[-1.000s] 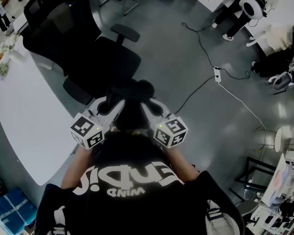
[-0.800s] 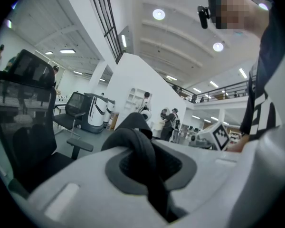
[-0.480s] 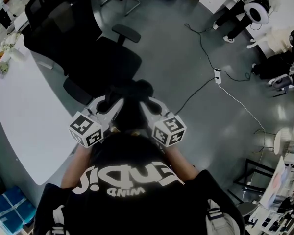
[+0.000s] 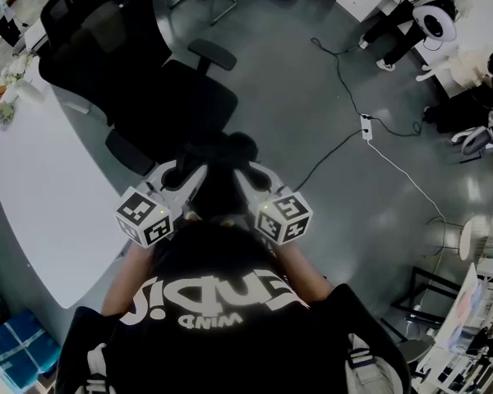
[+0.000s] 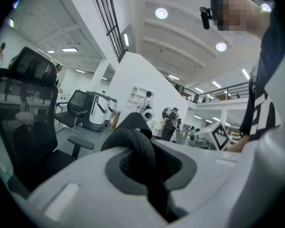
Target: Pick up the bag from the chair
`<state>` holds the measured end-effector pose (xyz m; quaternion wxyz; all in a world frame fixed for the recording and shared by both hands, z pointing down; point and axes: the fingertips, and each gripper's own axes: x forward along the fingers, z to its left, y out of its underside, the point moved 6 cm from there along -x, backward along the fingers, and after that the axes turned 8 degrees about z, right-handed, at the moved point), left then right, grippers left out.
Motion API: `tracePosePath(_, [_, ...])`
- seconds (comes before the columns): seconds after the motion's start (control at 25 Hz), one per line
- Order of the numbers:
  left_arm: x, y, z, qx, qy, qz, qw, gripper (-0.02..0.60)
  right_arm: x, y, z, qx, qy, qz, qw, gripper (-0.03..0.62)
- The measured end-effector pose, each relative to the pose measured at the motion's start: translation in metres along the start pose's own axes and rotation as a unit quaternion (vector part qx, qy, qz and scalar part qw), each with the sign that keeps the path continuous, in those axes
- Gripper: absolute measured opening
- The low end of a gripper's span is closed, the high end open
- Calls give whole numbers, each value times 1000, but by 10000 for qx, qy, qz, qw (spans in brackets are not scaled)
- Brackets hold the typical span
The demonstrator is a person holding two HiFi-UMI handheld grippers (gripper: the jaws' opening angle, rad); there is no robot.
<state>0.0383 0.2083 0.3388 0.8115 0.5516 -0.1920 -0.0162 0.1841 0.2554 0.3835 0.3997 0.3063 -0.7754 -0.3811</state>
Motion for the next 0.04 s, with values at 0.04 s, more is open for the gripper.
tracePosePath(0.04, [0, 0, 2, -4, -3, 1, 10000, 34, 2, -1, -1, 0, 5, 7, 10000, 32])
